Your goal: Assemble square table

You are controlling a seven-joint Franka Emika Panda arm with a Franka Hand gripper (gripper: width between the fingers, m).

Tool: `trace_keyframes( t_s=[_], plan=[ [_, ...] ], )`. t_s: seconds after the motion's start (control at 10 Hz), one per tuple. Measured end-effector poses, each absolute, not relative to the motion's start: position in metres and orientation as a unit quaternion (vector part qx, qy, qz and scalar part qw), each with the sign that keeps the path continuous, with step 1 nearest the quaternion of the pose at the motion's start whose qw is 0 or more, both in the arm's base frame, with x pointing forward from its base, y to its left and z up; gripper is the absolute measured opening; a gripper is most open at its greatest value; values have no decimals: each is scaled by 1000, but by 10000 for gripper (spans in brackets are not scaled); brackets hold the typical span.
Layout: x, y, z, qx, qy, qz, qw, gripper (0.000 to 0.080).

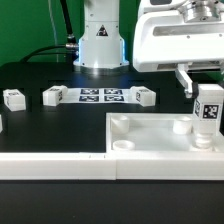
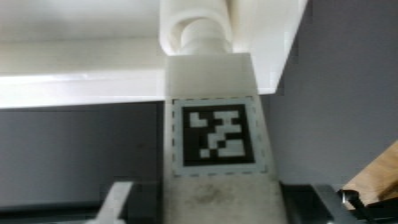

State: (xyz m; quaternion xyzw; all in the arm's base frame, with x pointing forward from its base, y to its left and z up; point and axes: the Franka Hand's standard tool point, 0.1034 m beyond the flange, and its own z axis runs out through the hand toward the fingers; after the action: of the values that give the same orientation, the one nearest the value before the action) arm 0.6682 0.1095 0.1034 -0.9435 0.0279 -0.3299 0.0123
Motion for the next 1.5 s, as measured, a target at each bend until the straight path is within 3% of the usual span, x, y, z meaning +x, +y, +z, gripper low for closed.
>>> trace_keyframes(
  t_s=[0.6,1.5],
  plan=[
    [666,109,104,-944,26,-328,12,290],
    [662,108,91,-940,28,-339,4,291]
  ],
)
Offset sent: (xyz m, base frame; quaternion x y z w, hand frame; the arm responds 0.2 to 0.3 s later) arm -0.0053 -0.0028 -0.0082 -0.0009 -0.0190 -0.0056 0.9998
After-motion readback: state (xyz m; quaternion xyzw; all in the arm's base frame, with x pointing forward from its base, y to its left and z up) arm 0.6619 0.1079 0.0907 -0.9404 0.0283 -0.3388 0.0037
